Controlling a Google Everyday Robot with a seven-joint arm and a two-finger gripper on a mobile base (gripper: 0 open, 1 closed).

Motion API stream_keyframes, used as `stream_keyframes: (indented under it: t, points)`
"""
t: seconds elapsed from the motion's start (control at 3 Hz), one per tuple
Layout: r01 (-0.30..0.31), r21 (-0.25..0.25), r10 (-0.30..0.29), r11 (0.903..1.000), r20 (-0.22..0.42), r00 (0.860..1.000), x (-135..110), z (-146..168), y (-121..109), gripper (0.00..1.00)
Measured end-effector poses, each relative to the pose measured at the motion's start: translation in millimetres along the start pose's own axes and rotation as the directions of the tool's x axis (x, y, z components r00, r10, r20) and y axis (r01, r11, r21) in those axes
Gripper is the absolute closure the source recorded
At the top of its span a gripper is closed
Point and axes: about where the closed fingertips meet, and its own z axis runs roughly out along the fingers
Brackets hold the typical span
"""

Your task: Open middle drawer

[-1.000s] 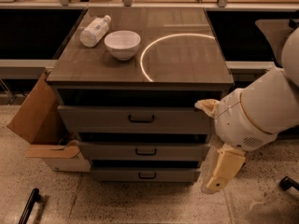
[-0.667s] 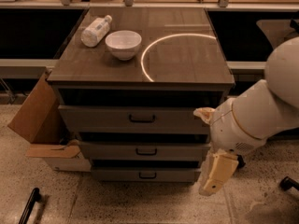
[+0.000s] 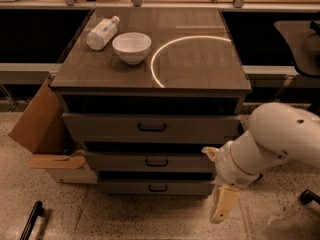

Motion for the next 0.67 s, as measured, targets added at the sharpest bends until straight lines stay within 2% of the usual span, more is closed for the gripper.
stream_keyframes:
  t: [0.33,0.67]
  points:
    - [-0.006,-0.07,0.008,0.9976,0.032,0.999,23.8,73.0,-2.8,0.0]
    - [-0.006,-0.07,0.008,0.9976,0.032,0.999,23.8,73.0,-2.8,0.0]
